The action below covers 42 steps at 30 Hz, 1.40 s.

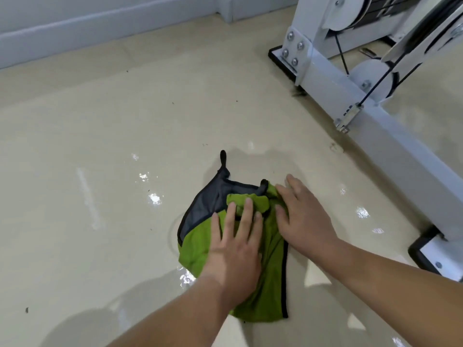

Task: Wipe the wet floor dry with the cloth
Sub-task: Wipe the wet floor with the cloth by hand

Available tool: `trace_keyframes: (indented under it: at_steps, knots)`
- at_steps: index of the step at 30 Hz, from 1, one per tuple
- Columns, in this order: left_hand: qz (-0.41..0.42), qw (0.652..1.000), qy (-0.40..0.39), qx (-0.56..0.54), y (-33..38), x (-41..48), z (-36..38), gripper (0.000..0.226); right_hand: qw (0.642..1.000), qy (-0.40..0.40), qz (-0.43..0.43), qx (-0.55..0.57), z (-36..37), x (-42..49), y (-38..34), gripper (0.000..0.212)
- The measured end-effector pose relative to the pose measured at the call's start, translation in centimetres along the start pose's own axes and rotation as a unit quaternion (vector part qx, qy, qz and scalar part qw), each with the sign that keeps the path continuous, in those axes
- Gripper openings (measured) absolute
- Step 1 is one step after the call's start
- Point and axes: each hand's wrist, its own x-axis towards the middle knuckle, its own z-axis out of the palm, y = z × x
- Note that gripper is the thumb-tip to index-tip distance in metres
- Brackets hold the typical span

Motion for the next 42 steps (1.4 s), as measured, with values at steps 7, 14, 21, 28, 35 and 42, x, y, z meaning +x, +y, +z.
trace_keyframes:
  at_steps: [7,14,21,28,35,42]
  knots:
    - [0.078,0.993,-0.088,-0.027,-1.2,1.0,-0.1,0.061,0.998,-0.018,0.060,0.021,-0.6,5.1,-0.1,0.052]
    - [-0.017,0.996,-0.077,-0.030,-9.7,6.6,-2.3,0.086,0.995,-0.020,0.093,0.032,-0.8,10.4,-2.0,0.054]
    - [-0.263,0.959,-0.049,-0.096,-20.5,9.1,-4.8,0.096,0.989,-0.145,0.016,0.031,-0.8,16.4,-7.6,0.096]
    - [-0.204,0.977,0.019,-0.050,-25.5,11.1,-5.1,0.099,0.965,-0.251,0.019,-0.074,0.5,26.3,-13.5,0.159]
    - [-0.187,0.981,0.048,-0.029,-31.6,14.0,-6.4,0.094,0.942,-0.278,0.054,-0.182,0.4,33.0,-16.9,0.169]
    - [-0.219,0.973,0.063,-0.037,-37.5,19.7,-8.9,0.096,0.947,-0.273,0.066,-0.153,0.3,32.6,-16.6,0.169]
